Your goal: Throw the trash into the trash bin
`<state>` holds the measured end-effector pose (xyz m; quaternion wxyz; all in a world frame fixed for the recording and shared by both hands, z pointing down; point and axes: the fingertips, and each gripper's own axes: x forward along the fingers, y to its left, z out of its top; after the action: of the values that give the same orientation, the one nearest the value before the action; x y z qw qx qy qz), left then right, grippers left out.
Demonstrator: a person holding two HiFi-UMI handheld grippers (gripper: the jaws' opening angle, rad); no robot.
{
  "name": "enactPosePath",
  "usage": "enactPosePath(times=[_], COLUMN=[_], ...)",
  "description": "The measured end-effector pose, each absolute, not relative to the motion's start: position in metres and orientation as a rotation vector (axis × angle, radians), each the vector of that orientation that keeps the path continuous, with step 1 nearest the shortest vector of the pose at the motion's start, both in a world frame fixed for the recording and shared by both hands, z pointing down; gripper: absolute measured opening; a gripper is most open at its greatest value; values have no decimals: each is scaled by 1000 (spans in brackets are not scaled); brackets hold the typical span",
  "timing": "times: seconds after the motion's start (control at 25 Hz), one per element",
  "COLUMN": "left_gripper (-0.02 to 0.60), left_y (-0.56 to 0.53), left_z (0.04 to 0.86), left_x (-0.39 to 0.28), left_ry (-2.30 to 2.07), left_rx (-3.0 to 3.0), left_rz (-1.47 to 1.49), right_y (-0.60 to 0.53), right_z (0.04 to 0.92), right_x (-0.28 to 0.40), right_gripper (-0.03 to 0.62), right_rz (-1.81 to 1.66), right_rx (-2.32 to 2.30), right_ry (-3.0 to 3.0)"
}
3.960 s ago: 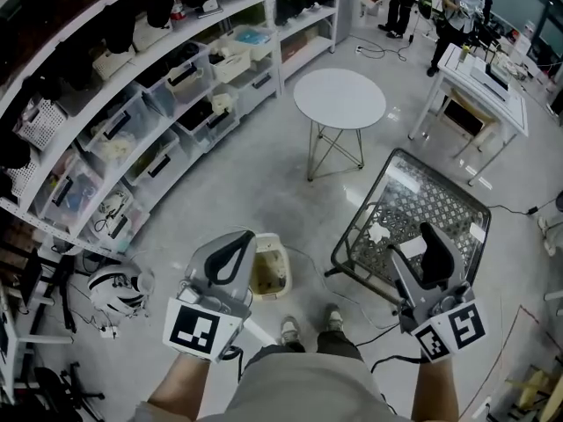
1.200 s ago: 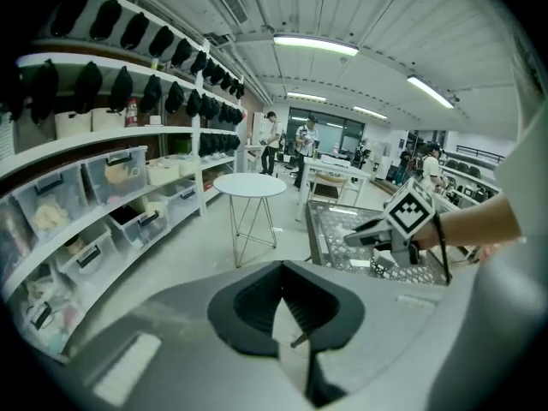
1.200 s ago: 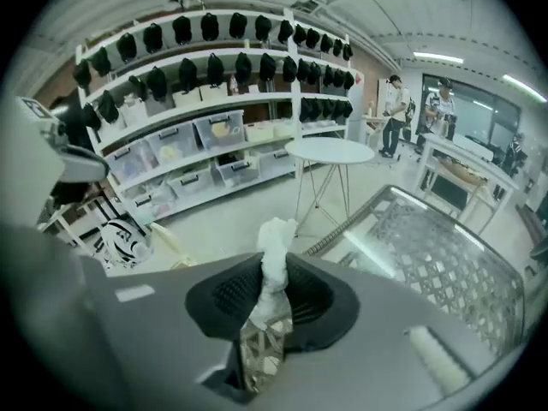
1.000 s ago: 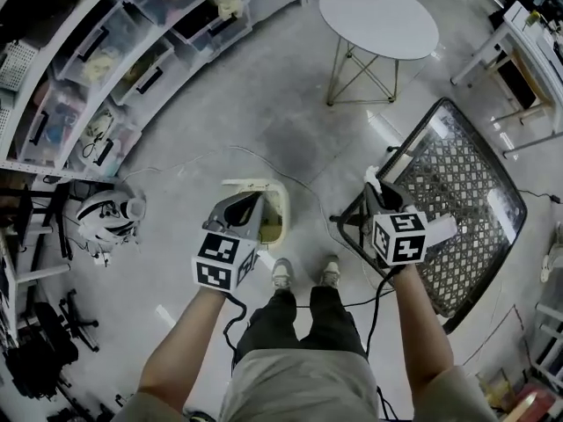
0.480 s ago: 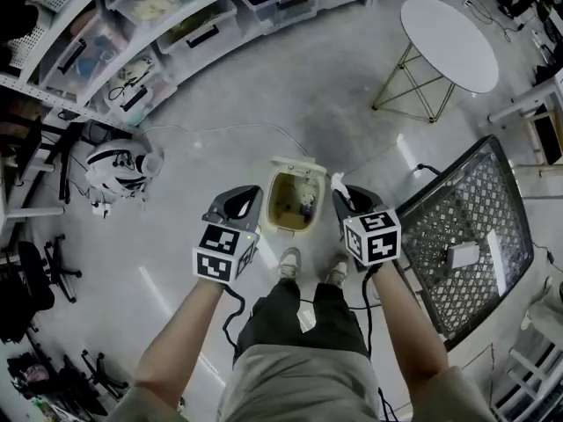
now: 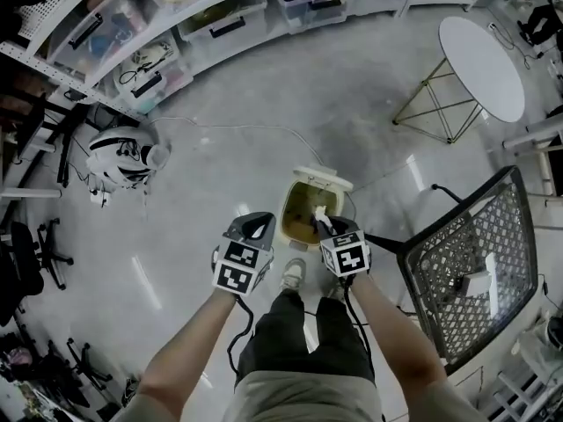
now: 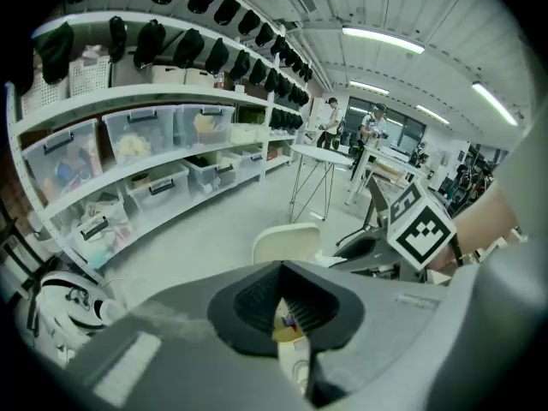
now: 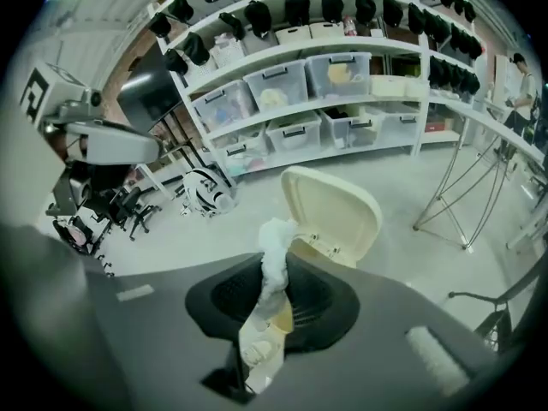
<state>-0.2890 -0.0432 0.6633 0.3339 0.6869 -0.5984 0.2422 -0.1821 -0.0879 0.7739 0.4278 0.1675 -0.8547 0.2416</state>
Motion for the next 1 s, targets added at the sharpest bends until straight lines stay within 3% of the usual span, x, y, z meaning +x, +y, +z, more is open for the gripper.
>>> enactPosePath(times=[0.24, 0.52, 0.76, 1.0], left_gripper=[2, 2, 2, 2], left_y=[-21, -3, 4, -15], left_z=[736, 778, 766, 716], left_x=[-287, -279, -280, -278], left_ry=[-1494, -1421, -1436, -1499], left_rx=[1711, 1646, 1647, 1717], left_rz=[666, 639, 620, 603], right_y=[-77, -88, -89, -101], right_z=[847, 874, 851, 769], right_x=[-180, -168, -171, -163], right_gripper=[91, 269, 273, 272], right_rz=[715, 675, 710, 701], right_rx=[444, 478, 508, 541], right_ry=[-2048, -2015, -2073, -2224])
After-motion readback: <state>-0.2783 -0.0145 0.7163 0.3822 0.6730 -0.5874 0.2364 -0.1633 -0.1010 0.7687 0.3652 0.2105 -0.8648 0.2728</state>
